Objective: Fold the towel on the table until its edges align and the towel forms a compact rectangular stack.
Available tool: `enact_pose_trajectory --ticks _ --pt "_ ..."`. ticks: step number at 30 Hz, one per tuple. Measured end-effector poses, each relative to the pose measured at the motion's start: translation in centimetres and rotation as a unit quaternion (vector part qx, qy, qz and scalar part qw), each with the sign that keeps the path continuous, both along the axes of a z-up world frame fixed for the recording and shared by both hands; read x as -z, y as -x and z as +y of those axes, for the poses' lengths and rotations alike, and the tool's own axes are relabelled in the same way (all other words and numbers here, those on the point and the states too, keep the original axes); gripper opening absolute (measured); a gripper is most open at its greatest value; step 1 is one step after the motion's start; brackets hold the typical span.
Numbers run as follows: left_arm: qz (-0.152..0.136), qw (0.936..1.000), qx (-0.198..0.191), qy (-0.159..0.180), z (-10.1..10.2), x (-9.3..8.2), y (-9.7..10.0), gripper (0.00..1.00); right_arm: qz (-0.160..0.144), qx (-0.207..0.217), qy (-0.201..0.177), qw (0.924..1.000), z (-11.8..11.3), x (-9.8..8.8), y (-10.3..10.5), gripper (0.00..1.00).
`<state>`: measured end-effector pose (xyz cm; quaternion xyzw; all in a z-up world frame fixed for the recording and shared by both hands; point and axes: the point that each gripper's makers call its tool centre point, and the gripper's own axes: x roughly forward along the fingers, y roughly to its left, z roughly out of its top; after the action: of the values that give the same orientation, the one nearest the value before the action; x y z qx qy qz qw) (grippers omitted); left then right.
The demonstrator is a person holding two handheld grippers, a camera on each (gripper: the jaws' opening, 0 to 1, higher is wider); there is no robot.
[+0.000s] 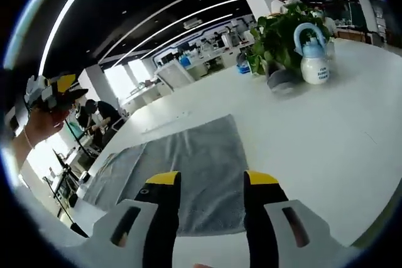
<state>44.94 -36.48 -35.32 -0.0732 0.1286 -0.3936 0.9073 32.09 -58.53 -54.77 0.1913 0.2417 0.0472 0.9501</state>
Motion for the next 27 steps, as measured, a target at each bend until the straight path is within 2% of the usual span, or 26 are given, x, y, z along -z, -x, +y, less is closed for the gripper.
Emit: enact_pose_trajectory --ticks 4,7,11,12,19,27 --pt "-0.006 0.9999 0.006 0.011 -1.2 -0.6 -0.8 0.62 0.017 -0.018 0.022 0.9994 0.2 0.9 -0.1 0.39" --pt "-0.023 0.9995 0.018 -0.011 -2.5 -0.8 -1.4 0.62 0.027 -0.021 0.024 0.9991 0.3 1.7 -0.3 0.4" --pt "-0.017 0.9993 0.032 -0.005 -4.2 -0.9 -2.2 0.62 0.043 -0.019 0.027 0.9985 0.1 3.0 -0.2 0.4" --pt "-0.018 0.9991 0.038 -0.008 -4.8 -0.8 -2.4 0.62 0.053 -0.021 0.026 0.998 0.1 3.5 0.0 0.4" --pt "-0.026 0.9972 0.067 -0.022 -7.9 -0.4 -3.1 0.62 0.075 -0.013 0.03 0.9966 -0.3 5.2 0.4 0.41" --pt "-0.028 0.995 0.091 -0.028 -10.4 -0.3 -4.7 0.61 0.099 -0.004 0.028 0.9947 -0.5 7.1 0.6 0.42"
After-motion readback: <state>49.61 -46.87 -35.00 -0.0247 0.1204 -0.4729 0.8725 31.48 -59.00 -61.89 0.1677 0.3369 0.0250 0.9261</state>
